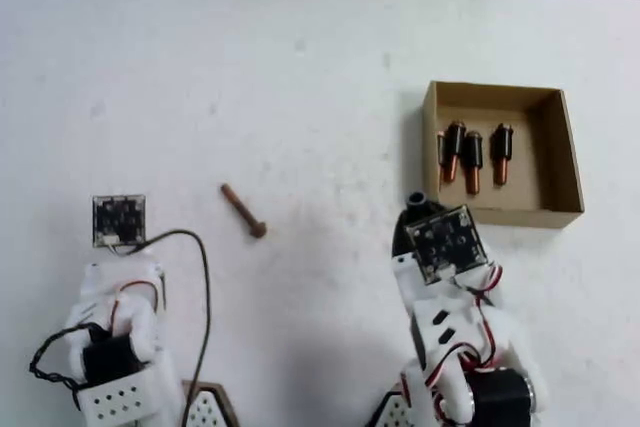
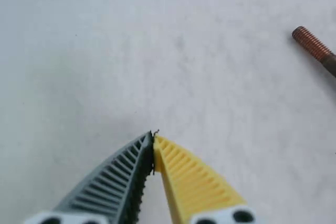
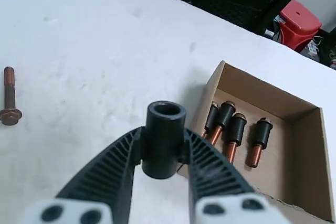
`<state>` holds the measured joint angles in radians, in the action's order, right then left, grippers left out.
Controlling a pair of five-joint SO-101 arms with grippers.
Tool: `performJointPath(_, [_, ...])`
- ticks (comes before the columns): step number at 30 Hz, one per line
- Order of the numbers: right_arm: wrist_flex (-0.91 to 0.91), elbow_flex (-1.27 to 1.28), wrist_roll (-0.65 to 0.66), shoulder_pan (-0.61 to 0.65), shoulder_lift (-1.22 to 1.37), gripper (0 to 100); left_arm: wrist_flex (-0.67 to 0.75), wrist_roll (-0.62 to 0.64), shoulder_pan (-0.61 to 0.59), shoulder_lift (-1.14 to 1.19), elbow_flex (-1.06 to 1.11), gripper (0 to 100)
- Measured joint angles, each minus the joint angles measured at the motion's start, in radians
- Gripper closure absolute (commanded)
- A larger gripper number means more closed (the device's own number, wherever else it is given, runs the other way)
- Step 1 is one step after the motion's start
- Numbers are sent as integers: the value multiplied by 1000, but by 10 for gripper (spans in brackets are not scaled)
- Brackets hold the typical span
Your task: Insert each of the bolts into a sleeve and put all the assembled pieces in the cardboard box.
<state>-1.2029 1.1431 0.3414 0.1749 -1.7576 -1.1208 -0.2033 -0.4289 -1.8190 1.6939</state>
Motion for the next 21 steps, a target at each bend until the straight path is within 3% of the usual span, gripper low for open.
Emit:
performJointPath(9, [124, 152, -60, 0, -32, 981, 0, -25, 0, 0, 0, 975])
performJointPath(17, [158, 199, -172, -6, -37, 981, 37, -384, 0, 0, 0, 976])
performJointPath(21, [186, 244, -187, -54, -34, 981, 43, -457, 0, 0, 0, 976])
